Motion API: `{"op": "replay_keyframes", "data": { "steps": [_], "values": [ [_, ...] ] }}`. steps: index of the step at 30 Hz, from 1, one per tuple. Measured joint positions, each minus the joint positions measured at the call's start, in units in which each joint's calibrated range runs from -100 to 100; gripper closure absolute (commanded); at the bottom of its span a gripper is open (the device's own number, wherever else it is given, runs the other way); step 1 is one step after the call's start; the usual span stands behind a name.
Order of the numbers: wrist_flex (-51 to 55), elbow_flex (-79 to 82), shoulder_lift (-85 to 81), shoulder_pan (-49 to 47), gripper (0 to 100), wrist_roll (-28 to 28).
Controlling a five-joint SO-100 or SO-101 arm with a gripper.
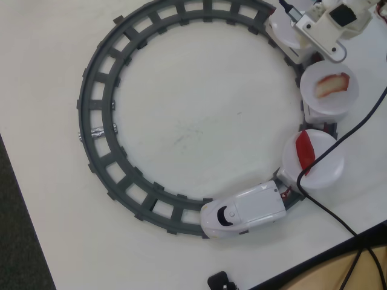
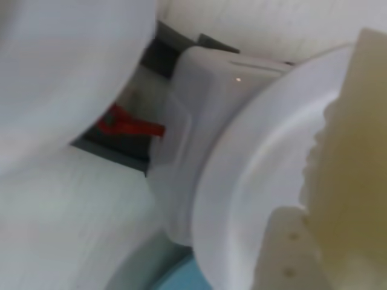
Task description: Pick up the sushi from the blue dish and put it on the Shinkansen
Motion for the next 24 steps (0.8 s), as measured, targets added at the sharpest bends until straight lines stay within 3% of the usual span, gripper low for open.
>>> {"op": "replay_keyframes", "data": {
  "steps": [24],
  "values": [
    [-0.52, 7.47, -1.85, 1.58, 98, 0.00]
  ]
}}
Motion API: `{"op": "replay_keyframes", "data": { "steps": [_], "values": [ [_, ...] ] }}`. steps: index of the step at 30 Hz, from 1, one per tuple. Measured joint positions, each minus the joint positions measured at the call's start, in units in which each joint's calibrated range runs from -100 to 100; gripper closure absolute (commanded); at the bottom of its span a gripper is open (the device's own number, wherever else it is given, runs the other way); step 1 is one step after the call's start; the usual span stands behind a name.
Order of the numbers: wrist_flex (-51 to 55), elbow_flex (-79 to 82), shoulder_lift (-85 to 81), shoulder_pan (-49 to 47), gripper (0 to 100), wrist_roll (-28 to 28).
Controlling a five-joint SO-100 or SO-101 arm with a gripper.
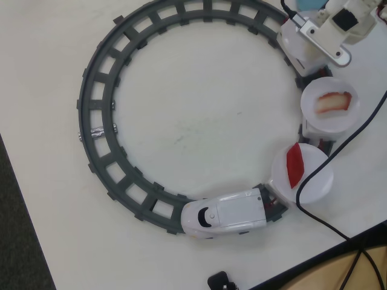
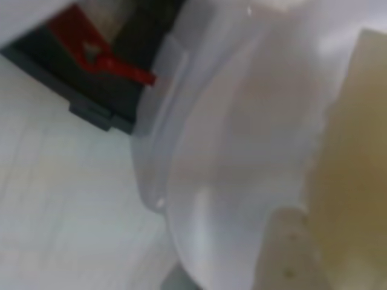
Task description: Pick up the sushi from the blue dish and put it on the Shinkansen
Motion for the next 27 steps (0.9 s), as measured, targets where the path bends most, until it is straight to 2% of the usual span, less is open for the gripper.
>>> {"op": "replay_keyframes", "data": {
  "steps": [12, 21, 27],
  "values": [
    [-2.27, 4.14, -1.01, 0.95, 97, -0.05],
    [-0.87, 4.14, -1.68, 0.95, 76, -0.05],
    [5.34, 4.23, -8.08, 0.32, 72, -0.05]
  ]
}}
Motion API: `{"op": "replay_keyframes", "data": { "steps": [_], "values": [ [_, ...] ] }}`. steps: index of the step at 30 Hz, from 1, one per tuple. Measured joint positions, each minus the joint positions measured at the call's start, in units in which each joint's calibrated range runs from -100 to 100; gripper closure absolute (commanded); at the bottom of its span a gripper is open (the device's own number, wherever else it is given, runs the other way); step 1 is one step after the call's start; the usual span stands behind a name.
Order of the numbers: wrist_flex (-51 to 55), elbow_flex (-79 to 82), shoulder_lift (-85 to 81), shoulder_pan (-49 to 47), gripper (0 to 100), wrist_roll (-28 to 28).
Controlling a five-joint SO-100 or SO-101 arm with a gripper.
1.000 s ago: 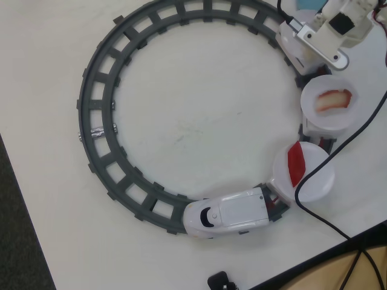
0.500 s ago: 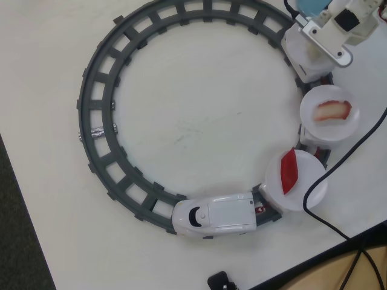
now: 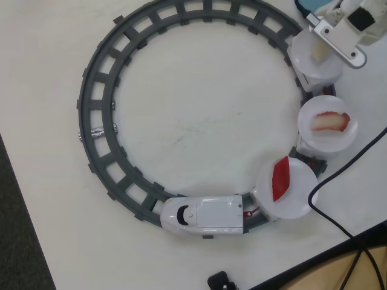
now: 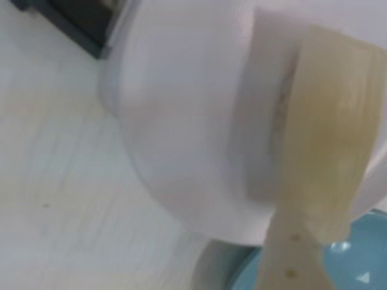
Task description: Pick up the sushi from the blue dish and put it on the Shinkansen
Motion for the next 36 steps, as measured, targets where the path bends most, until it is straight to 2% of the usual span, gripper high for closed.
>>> {"op": "replay_keyframes", "data": {
  "steps": [4, 8, 14, 18, 20, 26, 31, 36],
  "values": [
    [4.90, 0.09, -6.48, -1.02, 72, 0.00],
    [10.32, 0.09, -19.71, -6.30, 72, 0.00],
    [13.65, 3.69, -39.41, -25.05, 73, -0.05],
    [8.57, 12.25, -41.26, -38.52, 73, 0.05],
    [6.12, 16.93, -40.67, -40.72, 73, 0.05],
    [4.46, 24.58, -42.44, -42.54, 73, 0.05],
    [5.60, 33.23, -51.96, -41.04, 73, 0.05],
    [4.20, 45.02, -66.86, -28.04, 73, 0.73]
  ]
}}
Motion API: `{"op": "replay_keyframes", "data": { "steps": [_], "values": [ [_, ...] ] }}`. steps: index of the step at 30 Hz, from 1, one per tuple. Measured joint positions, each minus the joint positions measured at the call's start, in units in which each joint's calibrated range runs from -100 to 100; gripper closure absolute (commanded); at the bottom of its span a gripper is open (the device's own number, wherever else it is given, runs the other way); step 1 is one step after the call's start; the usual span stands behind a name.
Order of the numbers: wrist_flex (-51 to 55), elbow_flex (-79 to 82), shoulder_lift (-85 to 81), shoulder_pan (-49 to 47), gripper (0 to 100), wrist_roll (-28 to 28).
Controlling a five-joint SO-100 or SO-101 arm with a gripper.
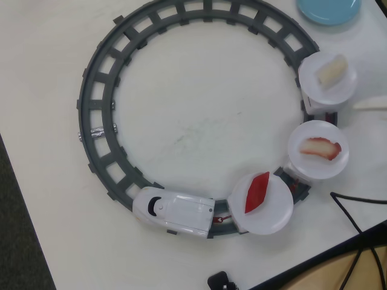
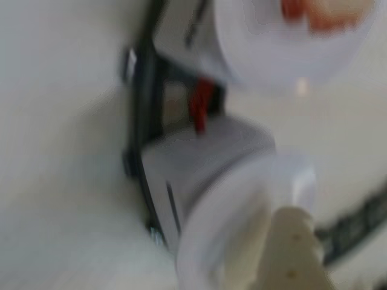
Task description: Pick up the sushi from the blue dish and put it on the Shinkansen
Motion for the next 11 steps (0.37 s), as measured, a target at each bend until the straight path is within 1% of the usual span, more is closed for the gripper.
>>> {"op": "replay_keyframes", "data": {
  "steps": [4, 5, 8, 11],
  "values": [
    [-2.27, 6.12, -13.81, 17.49, 73, 1.99],
    [-3.06, 8.19, -16.17, 20.48, 73, 2.46],
    [-5.34, 17.02, -22.91, 28.36, 73, 4.08],
    [-6.91, 27.47, -28.21, 31.59, 73, 4.86]
  ]
}}
